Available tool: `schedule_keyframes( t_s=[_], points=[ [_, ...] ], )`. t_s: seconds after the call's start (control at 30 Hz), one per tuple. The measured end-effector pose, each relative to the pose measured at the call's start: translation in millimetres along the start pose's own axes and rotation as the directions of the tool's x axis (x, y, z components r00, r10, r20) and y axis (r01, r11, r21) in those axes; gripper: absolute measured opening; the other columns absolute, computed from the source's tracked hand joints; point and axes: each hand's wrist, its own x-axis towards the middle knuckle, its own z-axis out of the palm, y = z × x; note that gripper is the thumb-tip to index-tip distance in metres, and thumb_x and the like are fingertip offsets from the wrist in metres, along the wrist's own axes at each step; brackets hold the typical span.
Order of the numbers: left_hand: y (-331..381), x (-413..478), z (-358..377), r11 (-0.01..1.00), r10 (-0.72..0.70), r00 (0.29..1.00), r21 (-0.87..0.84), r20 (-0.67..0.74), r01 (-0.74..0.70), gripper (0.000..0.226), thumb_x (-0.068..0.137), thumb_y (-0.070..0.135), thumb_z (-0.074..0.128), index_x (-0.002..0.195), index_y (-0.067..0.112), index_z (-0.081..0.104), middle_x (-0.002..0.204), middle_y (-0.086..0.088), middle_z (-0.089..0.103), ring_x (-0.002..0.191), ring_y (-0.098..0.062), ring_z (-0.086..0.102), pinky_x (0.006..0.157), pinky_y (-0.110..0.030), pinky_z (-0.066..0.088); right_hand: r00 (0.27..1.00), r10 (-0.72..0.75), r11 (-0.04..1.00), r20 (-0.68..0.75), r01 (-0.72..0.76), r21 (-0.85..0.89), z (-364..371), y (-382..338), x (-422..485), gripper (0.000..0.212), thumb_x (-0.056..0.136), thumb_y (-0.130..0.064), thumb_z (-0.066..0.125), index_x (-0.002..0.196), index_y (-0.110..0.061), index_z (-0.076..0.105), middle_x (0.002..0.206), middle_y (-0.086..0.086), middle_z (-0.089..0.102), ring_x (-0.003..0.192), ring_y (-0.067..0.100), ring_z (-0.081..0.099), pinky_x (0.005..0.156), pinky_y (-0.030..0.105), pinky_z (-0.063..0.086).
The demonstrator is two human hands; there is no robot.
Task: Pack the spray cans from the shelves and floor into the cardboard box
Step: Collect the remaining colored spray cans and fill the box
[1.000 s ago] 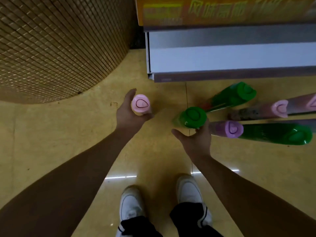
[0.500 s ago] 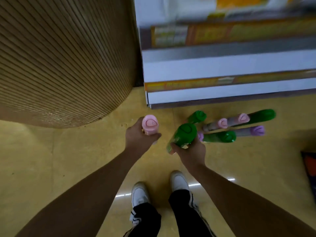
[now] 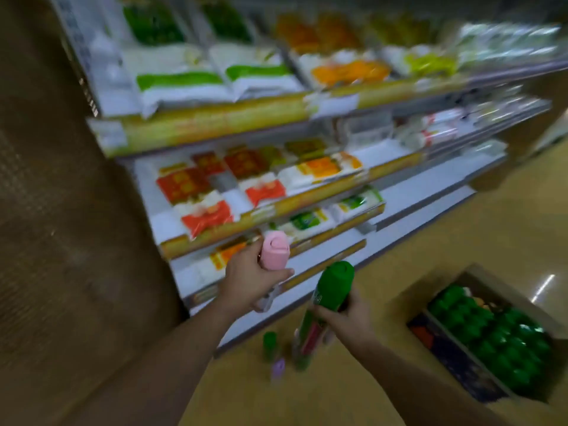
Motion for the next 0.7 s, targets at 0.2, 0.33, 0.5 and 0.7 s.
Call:
schedule_keyframes(
  t_s=[0.2,0.33,0.5,0.7],
  points=[
    [182.1,33.2,28.0,0.941,0.281,0.955,-0.167,-0.096,-0.294,0.042,0.071,0.04,0.086,0.098,0.044,0.055,0.089,0.011,0.064,0.079,-0.003,0.061,0.064,-0.032,0.051,0.946,-0.207,0.962,-0.249,0.244,0.126,-159.0,-85.0,-4.0,0.044,0.073,-0.04,0.088,0.107,-0.048,0.06,0.093,-0.018,0.073,0.085,0.001,0.07,0.076,0.036,0.062],
    [283.2,41.9,73.9,0.876,0.356,0.927,-0.305,-0.114,-0.374,0.052,0.071,0.038,0.084,0.113,0.034,0.054,0.101,0.006,0.062,0.09,-0.016,0.063,0.073,-0.043,0.056,0.877,-0.288,0.918,-0.384,0.367,0.15,-264.0,-110.8,-6.8,0.039,0.077,-0.047,0.084,0.105,-0.049,0.057,0.096,-0.015,0.071,0.085,0.001,0.069,0.077,0.036,0.061],
    [398.6,40.1,157.4,0.784,0.402,0.896,-0.434,-0.189,-0.443,0.053,0.071,0.028,0.084,0.112,0.03,0.052,0.098,-0.002,0.059,0.086,-0.022,0.06,0.069,-0.039,0.052,0.783,-0.321,0.857,-0.532,0.479,0.188,-393.5,-119.1,-21.4,0.038,0.081,-0.039,0.082,0.108,-0.04,0.056,0.103,-0.008,0.069,0.087,0.002,0.068,0.078,0.035,0.06],
    [497.7,45.5,266.2,0.708,0.381,0.901,-0.561,-0.209,-0.43,0.068,0.057,0.039,0.078,0.118,0.02,0.054,0.094,0.001,0.057,0.086,-0.03,0.061,0.07,-0.044,0.053,0.693,-0.276,0.894,-0.666,0.439,0.087,-519.7,-91.3,-19.0,0.045,0.072,-0.047,0.086,0.1,-0.026,0.059,0.089,0.002,0.069,0.078,0.019,0.068,0.072,0.045,0.059]
  ],
)
